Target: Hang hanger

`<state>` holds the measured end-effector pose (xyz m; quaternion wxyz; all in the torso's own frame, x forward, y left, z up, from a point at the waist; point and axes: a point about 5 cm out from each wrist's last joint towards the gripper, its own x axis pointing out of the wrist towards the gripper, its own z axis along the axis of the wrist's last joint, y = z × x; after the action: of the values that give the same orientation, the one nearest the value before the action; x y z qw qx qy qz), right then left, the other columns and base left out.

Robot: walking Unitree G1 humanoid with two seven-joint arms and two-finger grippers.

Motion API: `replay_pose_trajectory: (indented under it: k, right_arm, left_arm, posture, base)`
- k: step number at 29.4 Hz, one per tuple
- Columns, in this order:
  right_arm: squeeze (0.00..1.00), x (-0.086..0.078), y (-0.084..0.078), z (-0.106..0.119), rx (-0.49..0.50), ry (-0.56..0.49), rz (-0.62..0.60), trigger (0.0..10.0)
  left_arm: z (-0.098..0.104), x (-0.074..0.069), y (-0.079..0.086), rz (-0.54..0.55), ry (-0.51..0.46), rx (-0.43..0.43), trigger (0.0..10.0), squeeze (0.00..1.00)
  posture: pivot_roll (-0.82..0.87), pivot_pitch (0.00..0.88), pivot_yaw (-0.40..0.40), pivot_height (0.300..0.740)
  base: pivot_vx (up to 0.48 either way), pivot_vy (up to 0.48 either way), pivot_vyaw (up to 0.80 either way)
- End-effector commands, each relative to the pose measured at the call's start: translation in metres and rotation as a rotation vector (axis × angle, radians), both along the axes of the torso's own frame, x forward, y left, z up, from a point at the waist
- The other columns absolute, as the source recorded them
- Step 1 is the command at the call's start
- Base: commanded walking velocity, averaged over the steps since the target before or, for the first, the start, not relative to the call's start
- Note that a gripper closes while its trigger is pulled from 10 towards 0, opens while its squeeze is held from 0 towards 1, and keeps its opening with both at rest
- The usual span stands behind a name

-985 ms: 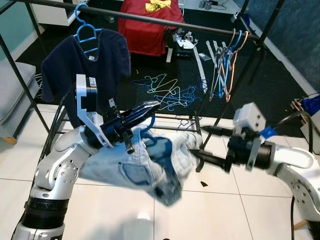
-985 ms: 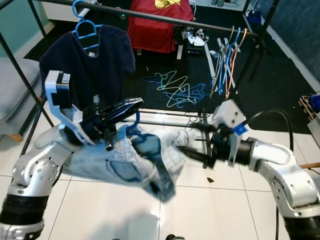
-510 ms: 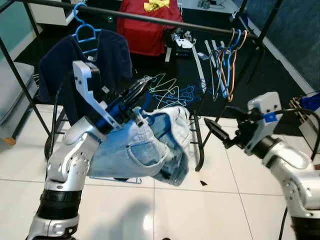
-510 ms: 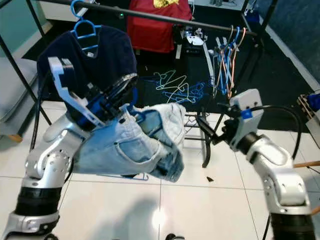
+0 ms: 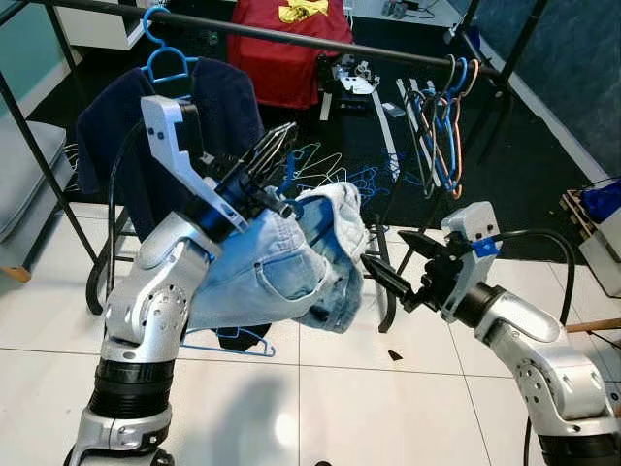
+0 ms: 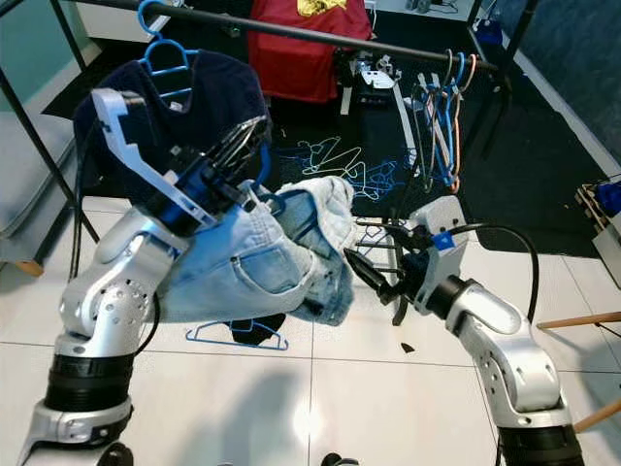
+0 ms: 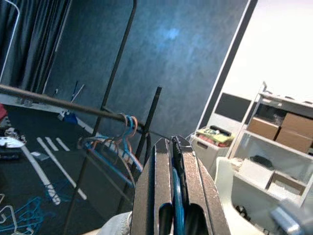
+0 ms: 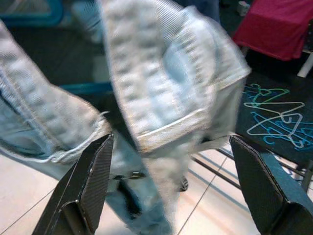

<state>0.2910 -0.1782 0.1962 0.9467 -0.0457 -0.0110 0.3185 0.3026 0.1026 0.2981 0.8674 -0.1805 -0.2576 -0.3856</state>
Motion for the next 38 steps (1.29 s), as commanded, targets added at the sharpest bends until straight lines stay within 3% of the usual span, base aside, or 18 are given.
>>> replay_pose_trajectory:
  k: [1, 8, 24, 25, 26, 27, 33, 36, 38]
  right_arm:
    - [0.00, -0.003, 0.006, -0.009, -0.046, 0.017, 0.017, 10.0]
    - [0.00, 0.004, 0.003, -0.014, -0.133, 0.012, -0.047, 10.0]
    - [0.00, 0.014, -0.009, -0.007, -0.149, -0.033, -0.163, 10.0]
    - [0.00, 0.015, -0.011, -0.007, -0.143, -0.038, -0.179, 2.0]
    - [0.00, 0.016, -0.012, -0.006, -0.138, -0.041, -0.190, 2.0]
    - [0.00, 0.017, -0.015, -0.005, -0.134, -0.044, -0.209, 0.0]
    - [0.00, 0.020, -0.022, -0.002, -0.132, -0.060, -0.246, 0.0]
    - [0.00, 0.021, -0.022, 0.003, -0.108, -0.072, -0.245, 0.0]
    - [0.00, 0.021, -0.023, 0.006, -0.088, -0.076, -0.244, 0.0]
  left_arm:
    - [0.016, -0.009, -0.008, -0.047, -0.051, -0.039, 10.0, 0.00]
    - [0.020, -0.013, -0.010, -0.082, -0.047, -0.059, 10.0, 0.00]
    - [0.020, -0.023, -0.013, -0.185, -0.043, -0.037, 10.0, 0.00]
    - [0.020, -0.025, -0.012, -0.196, -0.043, -0.037, 10.0, 0.00]
    - [0.020, -0.026, -0.012, -0.203, -0.043, -0.038, 10.0, 0.00]
    - [0.021, -0.027, -0.011, -0.211, -0.044, -0.035, 10.0, 0.00]
    - [0.017, -0.034, -0.011, -0.267, -0.066, 0.028, 10.0, 0.00]
    - [0.002, -0.038, -0.007, -0.285, -0.099, 0.171, 10.0, 0.00]
    - [-0.014, -0.038, -0.002, -0.277, -0.119, 0.330, 10.0, 0.00]
  posture:
    - [0.04, 0.168, -0.094, 0.740]
    - [0.04, 0.169, -0.094, 0.740]
    - [0.04, 0.166, -0.095, 0.740]
    - [0.04, 0.165, -0.094, 0.740]
    - [0.04, 0.165, -0.094, 0.740]
    - [0.04, 0.164, -0.094, 0.740]
    - [0.04, 0.163, -0.094, 0.740]
    - [0.04, 0.159, -0.096, 0.740]
    - [0.04, 0.159, -0.096, 0.740]
  base:
    - [0.000, 0.000, 0.00]
    - [0.000, 0.000, 0.00]
    - [0.000, 0.000, 0.00]
    - [0.000, 0.000, 0.00]
    - [0.000, 0.000, 0.00]
    - [0.000, 0.000, 0.00]
    - [0.000, 0.000, 0.00]
    - [0.000, 0.000, 0.00]
    - [0.000, 0.000, 0.00]
